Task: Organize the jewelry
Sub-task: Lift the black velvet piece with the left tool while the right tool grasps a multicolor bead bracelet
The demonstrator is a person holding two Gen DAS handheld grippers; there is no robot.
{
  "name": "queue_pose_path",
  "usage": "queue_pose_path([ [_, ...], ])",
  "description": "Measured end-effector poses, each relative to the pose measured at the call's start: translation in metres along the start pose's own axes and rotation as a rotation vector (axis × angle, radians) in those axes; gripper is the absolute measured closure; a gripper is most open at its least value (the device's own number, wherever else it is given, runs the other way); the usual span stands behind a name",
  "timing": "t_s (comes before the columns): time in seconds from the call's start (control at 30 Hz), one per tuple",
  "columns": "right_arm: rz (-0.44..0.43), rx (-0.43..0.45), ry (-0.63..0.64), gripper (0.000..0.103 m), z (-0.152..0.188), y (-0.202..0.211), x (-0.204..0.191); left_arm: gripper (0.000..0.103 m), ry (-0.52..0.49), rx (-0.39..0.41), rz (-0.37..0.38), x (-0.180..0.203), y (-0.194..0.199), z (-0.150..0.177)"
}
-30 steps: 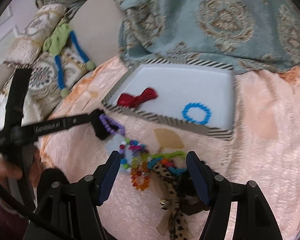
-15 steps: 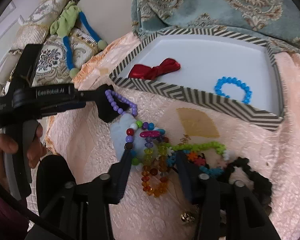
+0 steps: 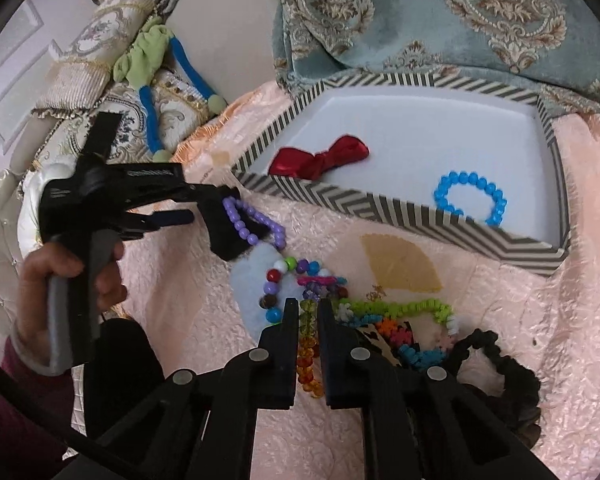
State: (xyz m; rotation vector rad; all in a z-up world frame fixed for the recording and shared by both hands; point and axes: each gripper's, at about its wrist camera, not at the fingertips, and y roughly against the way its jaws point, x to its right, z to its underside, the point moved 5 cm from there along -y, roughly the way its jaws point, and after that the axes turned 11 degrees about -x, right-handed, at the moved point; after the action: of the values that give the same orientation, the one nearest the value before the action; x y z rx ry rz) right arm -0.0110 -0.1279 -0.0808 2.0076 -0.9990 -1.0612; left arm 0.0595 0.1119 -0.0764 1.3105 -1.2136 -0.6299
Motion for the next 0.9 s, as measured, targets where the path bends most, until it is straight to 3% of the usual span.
queue_pose_path([
  [0.2, -0.019, 0.037, 0.019, 0.095, -0.005, 0.020, -0.012, 0.050, 0.039, -0.006, 0.031, 0.000, -0.009, -0.010],
  [0.27, -0.018, 0.045, 0.025, 0.095, -0.006, 0.024, -0.015, 0.063, 0.035, -0.013, 0.040, 0.002, -0.013, -0.012],
  [0.3, -0.017, 0.050, 0.026, 0.095, -0.007, 0.026, -0.015, 0.079, 0.025, -0.019, 0.033, 0.003, -0.015, -0.012],
  [0.4, -0.020, 0.063, 0.023, 0.095, -0.008, 0.032, -0.015, 0.088, -0.009, -0.003, 0.017, 0.007, -0.010, -0.010],
  [0.67, -0.022, 0.121, 0.016, 0.095, -0.015, 0.059, -0.015, 0.093, -0.101, 0.121, 0.043, 0.025, 0.051, -0.005],
  [0.9, 0.013, 0.165, 0.026, 0.094, -0.029, 0.081, -0.015, 0.093, -0.190, 0.163, 0.060, 0.052, 0.082, 0.000],
])
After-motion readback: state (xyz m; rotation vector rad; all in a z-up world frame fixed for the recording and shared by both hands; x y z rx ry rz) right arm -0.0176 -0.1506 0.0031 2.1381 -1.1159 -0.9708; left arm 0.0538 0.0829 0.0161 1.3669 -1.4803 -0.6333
